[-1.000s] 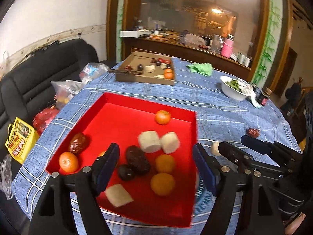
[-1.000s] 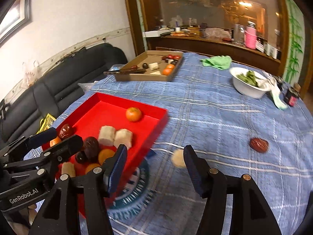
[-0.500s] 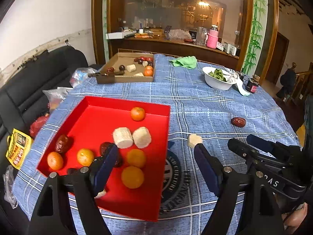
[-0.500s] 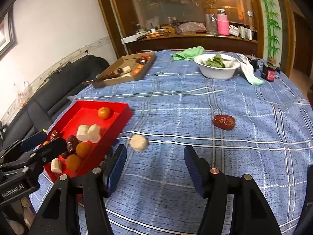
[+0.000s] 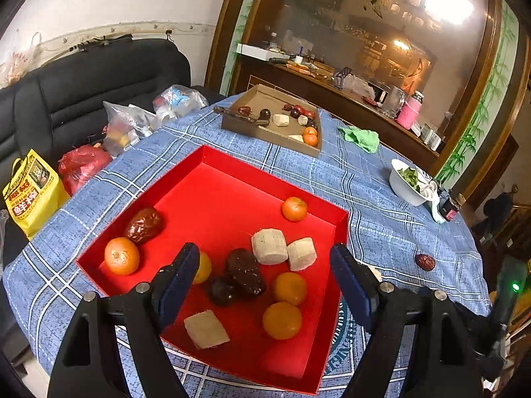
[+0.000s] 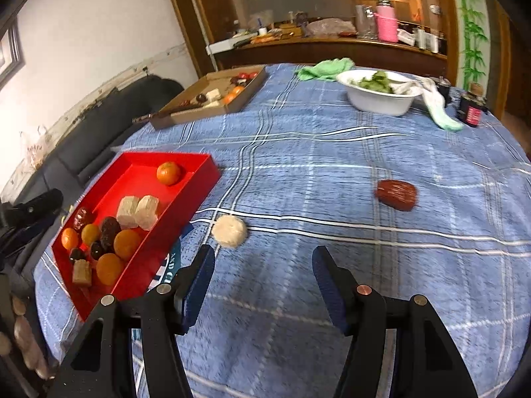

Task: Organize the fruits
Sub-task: 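Move both open tools toward the last pale bun and date on the cloth, then grasp the dark red date with the right tool while the left tool grasps the pale bun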

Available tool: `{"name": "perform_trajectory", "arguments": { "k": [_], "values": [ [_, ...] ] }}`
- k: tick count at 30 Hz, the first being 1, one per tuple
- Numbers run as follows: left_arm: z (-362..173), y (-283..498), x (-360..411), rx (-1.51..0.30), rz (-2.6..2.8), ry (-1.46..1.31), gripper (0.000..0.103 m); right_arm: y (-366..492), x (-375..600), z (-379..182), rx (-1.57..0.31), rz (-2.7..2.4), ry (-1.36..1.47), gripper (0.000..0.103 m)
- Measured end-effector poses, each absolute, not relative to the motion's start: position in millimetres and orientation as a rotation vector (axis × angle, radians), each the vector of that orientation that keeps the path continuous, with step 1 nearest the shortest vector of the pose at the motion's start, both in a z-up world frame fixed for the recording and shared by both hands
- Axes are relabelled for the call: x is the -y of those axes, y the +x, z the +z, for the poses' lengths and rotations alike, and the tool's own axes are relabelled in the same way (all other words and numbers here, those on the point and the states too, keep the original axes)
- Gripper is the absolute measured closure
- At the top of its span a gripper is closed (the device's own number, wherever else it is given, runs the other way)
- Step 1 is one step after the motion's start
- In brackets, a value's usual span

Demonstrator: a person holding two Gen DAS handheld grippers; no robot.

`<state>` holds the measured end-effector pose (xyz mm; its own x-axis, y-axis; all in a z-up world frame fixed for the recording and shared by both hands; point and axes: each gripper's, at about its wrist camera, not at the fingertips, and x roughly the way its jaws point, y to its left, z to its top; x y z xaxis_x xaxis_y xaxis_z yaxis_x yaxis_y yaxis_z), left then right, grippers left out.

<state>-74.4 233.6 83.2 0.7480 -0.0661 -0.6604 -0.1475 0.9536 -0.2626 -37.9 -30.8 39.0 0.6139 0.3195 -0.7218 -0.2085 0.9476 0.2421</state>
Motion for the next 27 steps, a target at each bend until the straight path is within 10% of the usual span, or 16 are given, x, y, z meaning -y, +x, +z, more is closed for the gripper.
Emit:
{"name": "perform_trajectory", "arguments": {
  "k": [9,13,23,27],
  "values": [
    [79,-69,-219,-0.741,-0.014,-0.264,0.023,-5,-15,24,-0.897,0.331,0.005,0.037],
    [79,-70,-213,-0.747,-0.028,-0.251,0.023,-2,-28,18,-0.925,0.344,-0.043,0.07],
    [76,-67,-184,-0.771,-0.094,-0.214,0.023,-23,25,23,-0.95,0.3,0.023,0.07],
    [72,-63,-164,-0.796,-0.146,-0.196,0.023,-31,63,28,-0.963,0.375,0.139,0.041]
  ]
}}
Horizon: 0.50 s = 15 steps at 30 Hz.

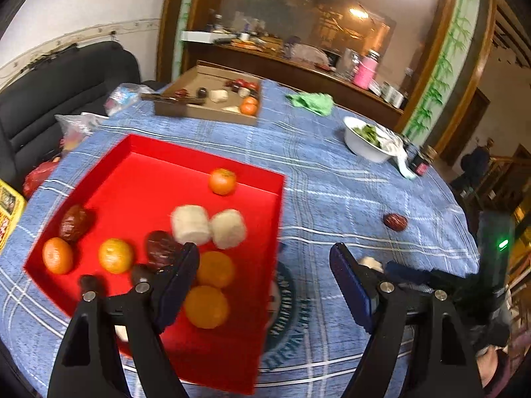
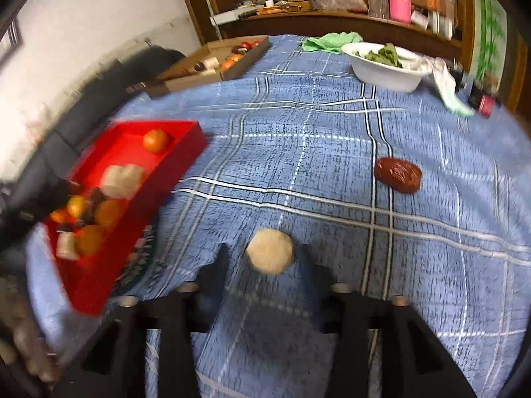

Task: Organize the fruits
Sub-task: 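Grasp the dark red date with the right tool while the left tool grasps the pale bun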

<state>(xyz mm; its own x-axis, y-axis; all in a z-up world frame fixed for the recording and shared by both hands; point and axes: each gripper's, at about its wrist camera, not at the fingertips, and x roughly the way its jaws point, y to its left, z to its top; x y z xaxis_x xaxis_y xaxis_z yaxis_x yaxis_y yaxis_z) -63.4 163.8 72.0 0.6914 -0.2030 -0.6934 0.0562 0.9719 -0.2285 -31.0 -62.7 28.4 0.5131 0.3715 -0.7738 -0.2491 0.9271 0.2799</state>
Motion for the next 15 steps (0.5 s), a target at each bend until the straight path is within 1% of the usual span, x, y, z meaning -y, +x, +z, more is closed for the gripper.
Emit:
{"name": "perform_trajectory", "arguments": {
  "k": [1,4,7,10,15],
  "values": [
    [71,-63,-159,-0.799,-0.157,-0.187,0.023,-34,73,34,-0.937,0.372,0.163,0.038],
    [68,-61,-143,-0.811,-0.195,-0.159,0.023,-32,112,51,-0.853,0.273,0.193,0.039],
    [62,-58,-128,-0.83,-0.243,-0.133,0.023,-16,138,55,-0.825,0.189,0.217,0.039],
    [55,-56,-105,-0.851,-0.315,-0.09,0.023,7,153,49,-0.819,0.155,0.235,0.039],
    [39,-42,-68,-0.889,-0.423,-0.04,0.023,39,150,26,-0.856,0.154,0.204,0.039]
  ]
}}
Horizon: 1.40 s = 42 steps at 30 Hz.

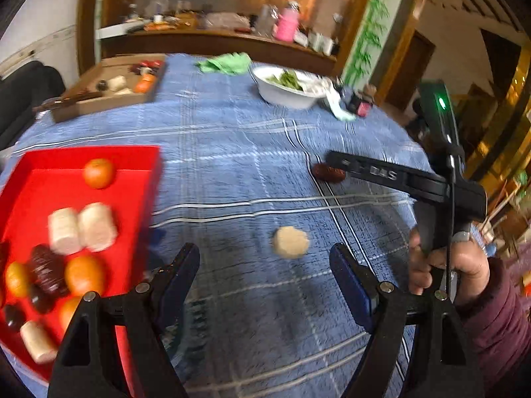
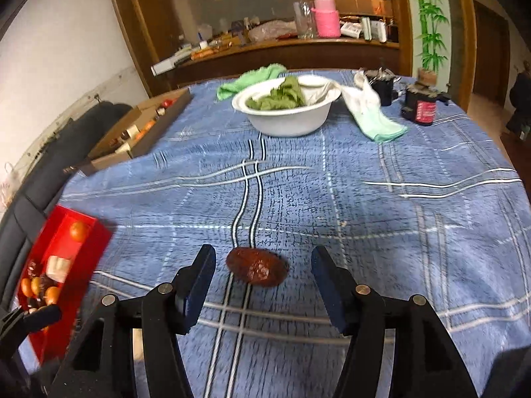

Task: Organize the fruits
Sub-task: 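Grasp the dark red date with the right tool while the left tool grasps the pale bun, then lower the date into the red tray with the right tool while the left tool releases the bun there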

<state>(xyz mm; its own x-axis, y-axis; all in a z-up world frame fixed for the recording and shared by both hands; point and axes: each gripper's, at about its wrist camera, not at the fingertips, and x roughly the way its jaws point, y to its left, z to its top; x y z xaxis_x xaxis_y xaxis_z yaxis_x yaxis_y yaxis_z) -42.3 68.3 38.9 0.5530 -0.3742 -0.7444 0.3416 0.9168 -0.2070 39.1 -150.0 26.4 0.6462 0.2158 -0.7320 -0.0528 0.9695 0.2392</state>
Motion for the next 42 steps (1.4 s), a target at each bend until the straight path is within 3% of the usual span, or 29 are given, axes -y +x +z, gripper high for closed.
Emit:
{"name": "perform_trajectory", "arguments": {
  "k": [8,9,10,12,13,14,21,24,29,32,34,39,42],
  "values": [
    [7,-13,-31,-0.965,-0.404,0.038,0.024,45,136,14,-0.869,0.204,0.151,0.039],
    [6,-13,-28,-0.965,-0.401,0.049,0.024,44,135,13,-0.871,0.205,0.147,0.045],
    [6,-13,-25,-0.96,-0.396,0.06,0.027,45,134,12,-0.876,0.205,0.141,0.057],
    [6,-13,-20,-0.945,-0.36,0.105,0.047,45,133,11,-0.889,0.208,0.136,0.06],
    [6,-14,-19,-0.94,-0.356,0.118,0.064,44,133,11,-0.887,0.209,0.136,0.061],
    [7,-15,-20,-0.938,-0.359,0.119,0.075,42,133,12,-0.886,0.209,0.136,0.062],
    [17,-28,-45,-0.934,-0.373,0.026,0.075,26,132,22,-0.866,0.192,0.141,0.07],
    [30,-37,-65,-0.906,-0.362,-0.017,0.075,13,129,32,-0.85,0.202,0.152,0.078],
    [52,-53,-106,-0.849,-0.329,-0.093,0.075,-7,114,47,-0.825,0.226,0.12,0.08],
    [62,-61,-131,-0.82,-0.301,-0.13,0.075,-13,115,48,-0.81,0.195,0.11,0.08],
    [65,-65,-143,-0.81,-0.288,-0.148,0.075,-11,124,44,-0.821,0.171,0.139,0.063],
    [69,-67,-168,-0.79,-0.244,-0.192,0.075,-8,127,33,-0.867,0.173,0.178,0.039],
    [71,-69,-182,-0.779,-0.213,-0.209,0.074,-1,117,28,-0.873,0.127,0.119,0.039]
  ]
}}
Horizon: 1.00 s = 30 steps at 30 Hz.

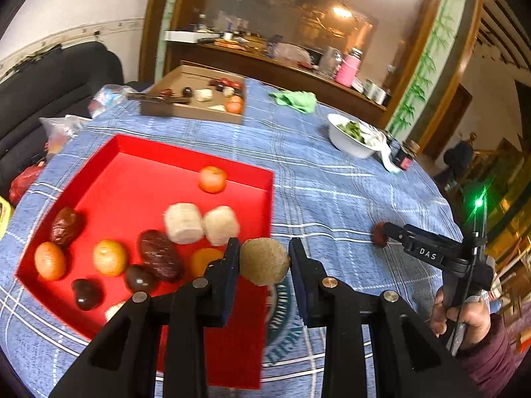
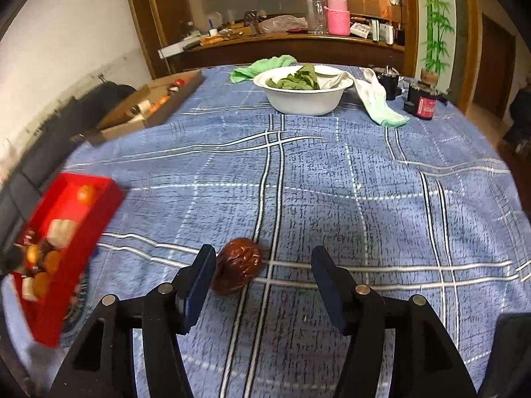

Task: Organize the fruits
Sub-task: 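Lower the date into the red tray with the right tool while the left tool releases the bun there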

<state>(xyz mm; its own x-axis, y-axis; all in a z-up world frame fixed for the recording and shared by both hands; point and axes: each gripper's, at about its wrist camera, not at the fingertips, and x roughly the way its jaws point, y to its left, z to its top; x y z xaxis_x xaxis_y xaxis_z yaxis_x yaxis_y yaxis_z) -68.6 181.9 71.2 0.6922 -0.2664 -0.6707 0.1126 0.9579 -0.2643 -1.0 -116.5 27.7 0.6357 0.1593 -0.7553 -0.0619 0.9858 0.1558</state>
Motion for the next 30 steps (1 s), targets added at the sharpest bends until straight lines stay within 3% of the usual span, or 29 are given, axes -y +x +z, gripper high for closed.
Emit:
{"name": "perform_trajectory", "arguments": {
  "k": [3,6,15,25,27,29,30],
  "values": [
    [73,-69,-198,-0.769,-0.17,-0.223,0.074,10,112,24,-0.891,0.124,0.116,0.039],
    [73,-68,-215,-0.764,-0.129,-0.248,0.074,16,107,17,-0.924,0.135,0.139,0.065],
    [64,-62,-264,-0.756,-0.027,-0.324,0.074,0,84,31,-0.915,0.175,0.101,0.072],
    [47,-57,-302,-0.772,0.052,-0.398,0.074,-13,-11,79,-0.849,0.444,0.091,0.073],
    [45,-56,-307,-0.771,0.061,-0.41,0.065,-13,-36,81,-0.861,0.502,0.079,0.072],
    [46,-57,-311,-0.761,0.056,-0.423,0.046,-12,-61,79,-0.875,0.546,0.062,0.073],
    [48,-59,-313,-0.753,0.056,-0.424,0.044,-11,-73,77,-0.878,0.56,0.048,0.073]
  ]
}}
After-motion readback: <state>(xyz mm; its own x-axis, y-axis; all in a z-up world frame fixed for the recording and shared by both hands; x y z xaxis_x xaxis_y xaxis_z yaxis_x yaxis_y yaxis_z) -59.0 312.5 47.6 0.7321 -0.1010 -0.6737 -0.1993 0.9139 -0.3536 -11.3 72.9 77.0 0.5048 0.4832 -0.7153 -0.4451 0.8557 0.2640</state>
